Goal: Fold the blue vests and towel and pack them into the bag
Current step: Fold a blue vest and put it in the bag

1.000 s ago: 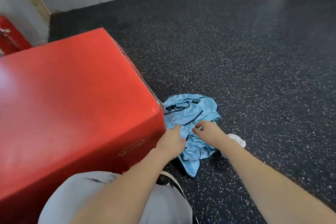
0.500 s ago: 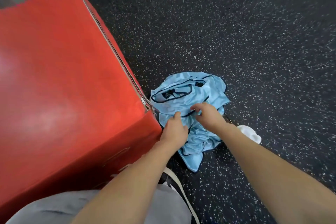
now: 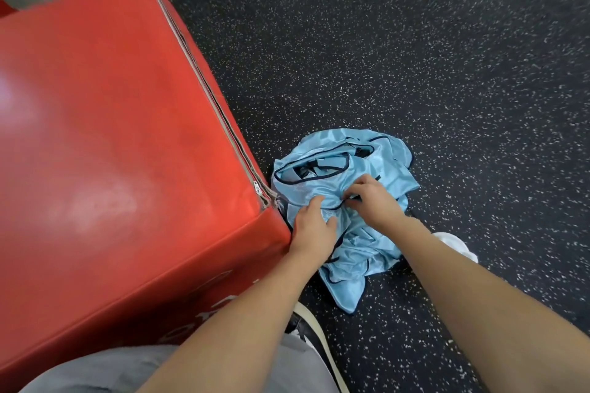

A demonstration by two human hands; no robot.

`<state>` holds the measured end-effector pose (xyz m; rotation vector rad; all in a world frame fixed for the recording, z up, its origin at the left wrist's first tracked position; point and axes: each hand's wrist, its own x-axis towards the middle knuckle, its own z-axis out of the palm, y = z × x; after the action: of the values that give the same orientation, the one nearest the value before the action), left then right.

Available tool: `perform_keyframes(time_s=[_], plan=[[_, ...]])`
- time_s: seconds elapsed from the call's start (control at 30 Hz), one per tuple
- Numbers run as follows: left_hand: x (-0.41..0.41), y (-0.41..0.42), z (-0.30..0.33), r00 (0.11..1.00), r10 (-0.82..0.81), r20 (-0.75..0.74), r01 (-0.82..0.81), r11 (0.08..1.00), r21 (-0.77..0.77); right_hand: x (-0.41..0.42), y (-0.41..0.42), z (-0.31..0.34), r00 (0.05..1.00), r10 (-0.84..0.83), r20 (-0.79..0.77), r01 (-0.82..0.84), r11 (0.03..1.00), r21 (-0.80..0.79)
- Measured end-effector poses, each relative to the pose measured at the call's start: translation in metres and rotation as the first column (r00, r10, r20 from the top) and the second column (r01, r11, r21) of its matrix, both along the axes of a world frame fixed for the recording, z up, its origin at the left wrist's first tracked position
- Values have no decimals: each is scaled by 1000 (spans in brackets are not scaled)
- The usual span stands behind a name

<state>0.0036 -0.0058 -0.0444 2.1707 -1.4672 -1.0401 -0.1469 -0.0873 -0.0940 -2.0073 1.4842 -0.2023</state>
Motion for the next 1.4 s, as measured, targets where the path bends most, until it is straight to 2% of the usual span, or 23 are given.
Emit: perform_keyframes(time_s=[0.27,0.4,0.57,0.87,0.97,1.07,1.13,1.23,1.4], plan=[[-4,4,33,999,-2,-51,-4,994,-111,-6,6,61,982,-56,178,37,994,106],[-10,4,69,998,-10,-62,-2,982,-191,-8,15,121,979,-4,203,-1,1000,24],[-14,5,134,999,-54,-5,49,941,-335,-14,28,211,978,27,206,9,986,-168],[-8,7,301,989,-145,-8,113,802,-586,-29,65,400,969,37,243,59,925,-375],[-6,15,364,966,-254,-57,164,762,-626,-30,78,458,962,54,267,75,891,-448],[-8,23,415,957,-285,-59,183,747,-639,-31,94,511,956,68,285,91,854,-511],[-9,32,445,962,-272,-24,186,718,-670,-32,105,541,959,73,275,92,835,-543],[-4,50,486,978,-195,70,178,619,-765,-31,120,578,969,67,236,97,780,-618],[30,80,558,994,-26,111,109,477,-872,-16,141,627,982,0,187,136,685,-716]])
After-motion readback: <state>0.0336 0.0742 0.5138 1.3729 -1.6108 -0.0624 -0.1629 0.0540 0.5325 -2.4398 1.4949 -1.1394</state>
